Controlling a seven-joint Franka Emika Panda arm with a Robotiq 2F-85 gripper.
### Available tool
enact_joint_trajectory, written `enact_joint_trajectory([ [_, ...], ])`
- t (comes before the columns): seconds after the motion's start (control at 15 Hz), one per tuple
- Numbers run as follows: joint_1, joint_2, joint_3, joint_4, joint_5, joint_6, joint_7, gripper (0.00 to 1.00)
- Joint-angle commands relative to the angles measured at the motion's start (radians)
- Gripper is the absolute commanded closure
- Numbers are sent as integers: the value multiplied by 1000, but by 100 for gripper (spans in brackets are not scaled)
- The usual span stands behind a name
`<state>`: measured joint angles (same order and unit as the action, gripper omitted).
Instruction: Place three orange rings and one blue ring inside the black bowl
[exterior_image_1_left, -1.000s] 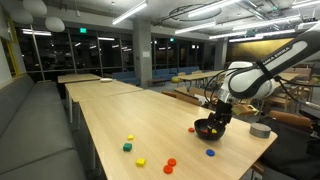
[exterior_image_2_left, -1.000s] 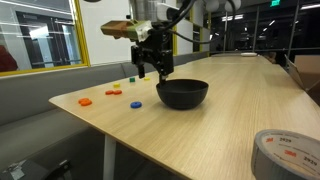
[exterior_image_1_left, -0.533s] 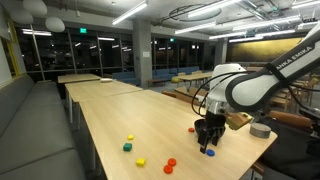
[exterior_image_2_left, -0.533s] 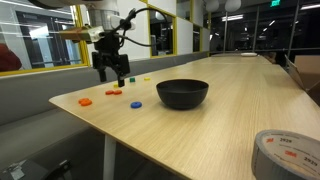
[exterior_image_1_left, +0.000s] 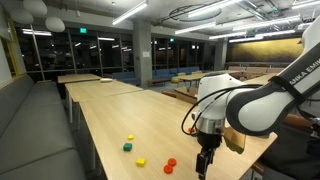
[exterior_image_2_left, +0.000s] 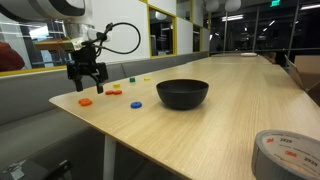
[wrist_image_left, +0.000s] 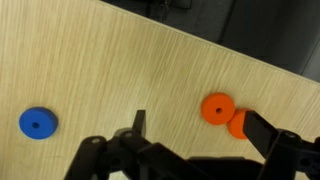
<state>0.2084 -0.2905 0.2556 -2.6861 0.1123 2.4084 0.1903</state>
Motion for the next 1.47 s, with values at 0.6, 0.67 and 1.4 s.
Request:
enact_joint_trajectory([
  [0.6,100,-1,22,-17,-119,-29,-288,0],
  [0.67,102,-12,18,-30,-116,-14,-308,0],
  [1.4,113,0,-52,-59,-80,117,-472,0],
])
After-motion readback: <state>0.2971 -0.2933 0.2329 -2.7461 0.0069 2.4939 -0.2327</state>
